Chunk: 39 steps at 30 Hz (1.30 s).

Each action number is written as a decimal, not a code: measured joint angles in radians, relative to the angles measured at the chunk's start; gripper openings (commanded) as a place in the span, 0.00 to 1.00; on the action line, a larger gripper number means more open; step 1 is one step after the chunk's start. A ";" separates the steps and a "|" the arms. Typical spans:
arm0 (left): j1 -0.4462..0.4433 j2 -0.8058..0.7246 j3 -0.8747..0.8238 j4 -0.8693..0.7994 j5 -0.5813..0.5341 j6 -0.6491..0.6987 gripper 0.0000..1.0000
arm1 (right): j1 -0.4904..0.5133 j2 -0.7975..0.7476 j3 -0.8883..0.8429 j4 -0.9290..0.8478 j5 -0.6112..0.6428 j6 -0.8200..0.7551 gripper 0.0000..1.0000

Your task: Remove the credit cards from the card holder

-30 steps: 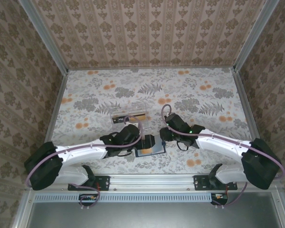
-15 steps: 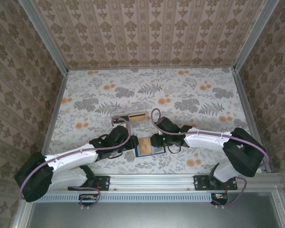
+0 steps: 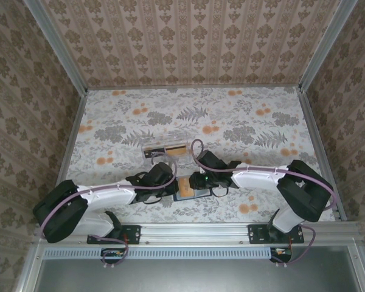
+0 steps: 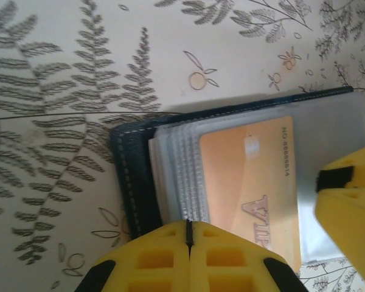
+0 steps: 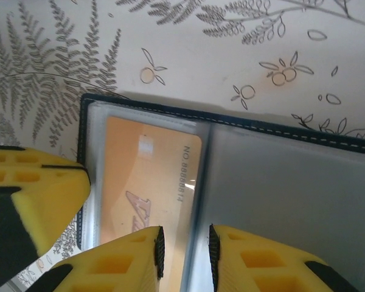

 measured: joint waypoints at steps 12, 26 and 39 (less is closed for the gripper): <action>-0.011 0.039 0.026 0.008 -0.004 -0.001 0.00 | -0.005 0.030 0.000 0.026 -0.035 0.023 0.28; -0.019 0.053 0.032 0.015 -0.012 -0.014 0.00 | -0.035 0.042 -0.012 0.060 -0.071 0.043 0.05; -0.024 0.053 0.034 0.011 -0.027 -0.016 0.00 | -0.083 0.005 -0.065 0.103 -0.097 0.055 0.00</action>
